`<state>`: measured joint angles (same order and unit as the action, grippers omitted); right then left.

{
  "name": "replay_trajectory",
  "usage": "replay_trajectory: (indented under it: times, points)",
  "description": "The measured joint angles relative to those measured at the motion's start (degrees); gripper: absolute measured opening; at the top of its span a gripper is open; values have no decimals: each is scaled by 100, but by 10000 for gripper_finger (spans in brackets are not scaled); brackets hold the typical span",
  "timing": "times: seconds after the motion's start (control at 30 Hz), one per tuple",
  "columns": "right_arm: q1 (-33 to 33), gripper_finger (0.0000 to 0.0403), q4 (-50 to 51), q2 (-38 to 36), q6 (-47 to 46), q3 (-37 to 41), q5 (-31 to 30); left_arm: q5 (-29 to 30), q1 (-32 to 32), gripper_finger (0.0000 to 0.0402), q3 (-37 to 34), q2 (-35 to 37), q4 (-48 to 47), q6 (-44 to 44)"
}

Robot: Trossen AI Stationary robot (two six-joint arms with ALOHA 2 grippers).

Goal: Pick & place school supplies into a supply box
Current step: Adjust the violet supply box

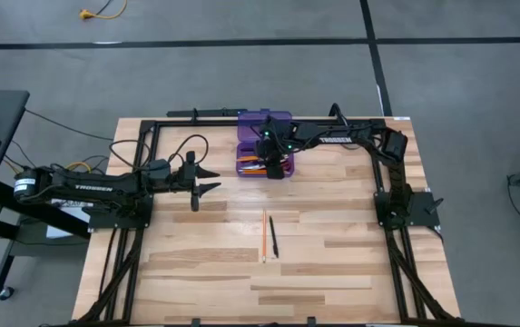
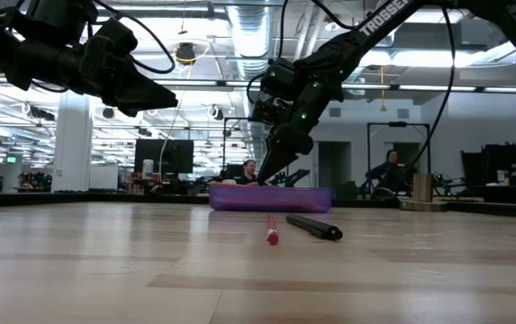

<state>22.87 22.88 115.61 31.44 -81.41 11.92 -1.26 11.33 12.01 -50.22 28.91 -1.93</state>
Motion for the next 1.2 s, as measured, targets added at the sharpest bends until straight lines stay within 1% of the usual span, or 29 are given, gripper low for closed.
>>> replay_trajectory:
  times: [1.03, 1.2]
  points:
    - [72, 123, 91, 0, 4, 0, -4, -2, 0, 124, 0, 0, 2, 0]
    - [37, 123, 89, 0, 2, 0, -171, 1, 0, 124, 0, 0, 4, 23]
